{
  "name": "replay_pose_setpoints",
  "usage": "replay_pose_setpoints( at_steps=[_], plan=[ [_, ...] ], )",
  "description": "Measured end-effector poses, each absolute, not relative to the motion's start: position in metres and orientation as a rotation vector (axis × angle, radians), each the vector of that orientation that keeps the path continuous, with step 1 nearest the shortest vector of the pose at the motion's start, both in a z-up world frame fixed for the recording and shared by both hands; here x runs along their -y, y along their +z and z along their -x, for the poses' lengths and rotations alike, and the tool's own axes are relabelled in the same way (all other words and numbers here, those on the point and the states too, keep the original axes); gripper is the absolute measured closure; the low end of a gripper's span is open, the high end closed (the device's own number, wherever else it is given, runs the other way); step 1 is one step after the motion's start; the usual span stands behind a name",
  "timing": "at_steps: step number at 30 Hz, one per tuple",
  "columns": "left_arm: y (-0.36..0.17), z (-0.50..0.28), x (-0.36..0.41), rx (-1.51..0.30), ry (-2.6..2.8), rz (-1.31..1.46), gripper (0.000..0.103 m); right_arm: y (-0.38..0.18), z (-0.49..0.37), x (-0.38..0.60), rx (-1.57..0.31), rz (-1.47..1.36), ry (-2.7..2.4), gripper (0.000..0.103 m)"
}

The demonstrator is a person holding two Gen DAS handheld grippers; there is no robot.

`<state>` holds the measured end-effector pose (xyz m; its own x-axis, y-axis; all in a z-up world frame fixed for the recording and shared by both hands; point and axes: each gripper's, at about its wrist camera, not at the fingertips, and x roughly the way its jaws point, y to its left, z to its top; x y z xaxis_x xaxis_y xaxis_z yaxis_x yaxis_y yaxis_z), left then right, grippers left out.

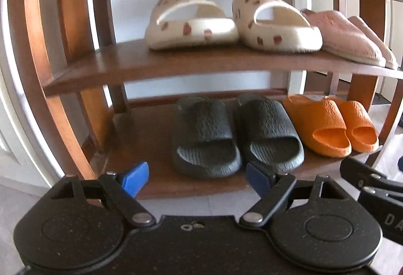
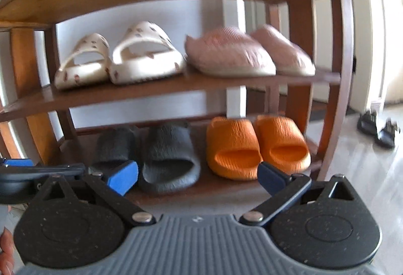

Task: Organize scattered shoes

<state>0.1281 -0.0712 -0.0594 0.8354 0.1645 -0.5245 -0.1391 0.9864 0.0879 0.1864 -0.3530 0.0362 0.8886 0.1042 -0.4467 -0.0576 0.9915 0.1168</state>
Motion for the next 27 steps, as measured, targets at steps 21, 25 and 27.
replay_pose_setpoints(
  at_steps=[21, 25, 27],
  plan=[
    [-0.105, -0.131, 0.089, -0.571, 0.103, -0.059, 0.018, -0.021, -0.193, 0.378, -0.627, -0.163, 0.007, 0.001],
    [-0.111, -0.132, 0.094, -0.587, 0.078, -0.046, 0.018, -0.024, -0.193, 0.378, -0.633, -0.157, 0.011, 0.001],
    [-0.113, -0.132, 0.098, -0.592, 0.074, -0.042, 0.018, -0.026, -0.192, 0.378, -0.635, -0.154, 0.008, 0.001]
  ],
)
